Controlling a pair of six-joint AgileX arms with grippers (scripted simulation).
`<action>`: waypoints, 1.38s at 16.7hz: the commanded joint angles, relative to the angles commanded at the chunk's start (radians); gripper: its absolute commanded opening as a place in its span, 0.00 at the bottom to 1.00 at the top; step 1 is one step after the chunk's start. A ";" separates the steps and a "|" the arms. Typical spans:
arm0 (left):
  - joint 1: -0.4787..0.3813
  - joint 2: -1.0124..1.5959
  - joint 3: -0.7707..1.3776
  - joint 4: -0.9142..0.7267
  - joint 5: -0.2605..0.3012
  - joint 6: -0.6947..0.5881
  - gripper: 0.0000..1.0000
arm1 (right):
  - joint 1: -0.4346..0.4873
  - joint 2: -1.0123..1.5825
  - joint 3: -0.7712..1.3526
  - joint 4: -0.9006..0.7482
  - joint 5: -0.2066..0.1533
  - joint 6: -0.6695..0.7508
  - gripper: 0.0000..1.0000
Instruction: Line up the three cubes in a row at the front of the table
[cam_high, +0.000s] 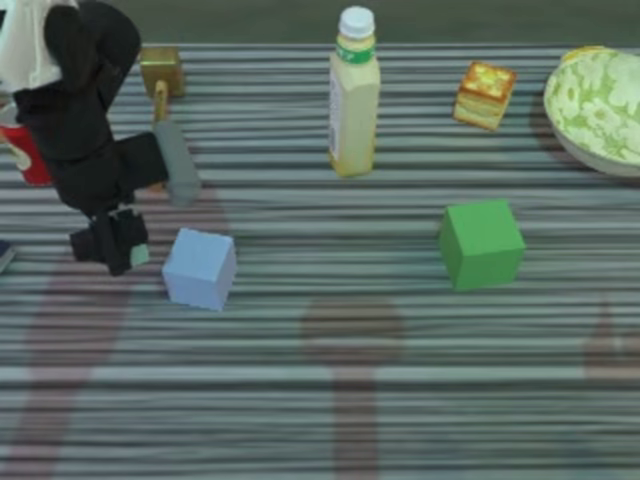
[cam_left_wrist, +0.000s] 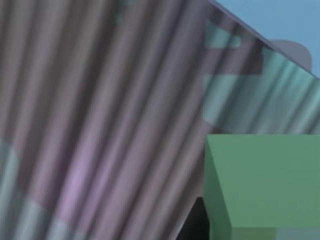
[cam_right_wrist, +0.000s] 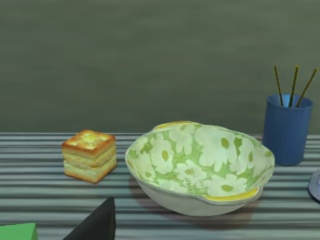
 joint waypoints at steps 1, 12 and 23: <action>-0.053 0.019 0.032 -0.014 0.000 -0.027 0.00 | 0.000 0.000 0.000 0.000 0.000 0.000 1.00; -0.737 0.221 0.399 -0.174 -0.004 -0.398 0.00 | 0.000 0.000 0.000 0.000 0.000 0.000 1.00; -0.770 0.256 0.349 -0.072 -0.005 -0.426 0.00 | 0.000 0.000 0.000 0.000 0.000 0.000 1.00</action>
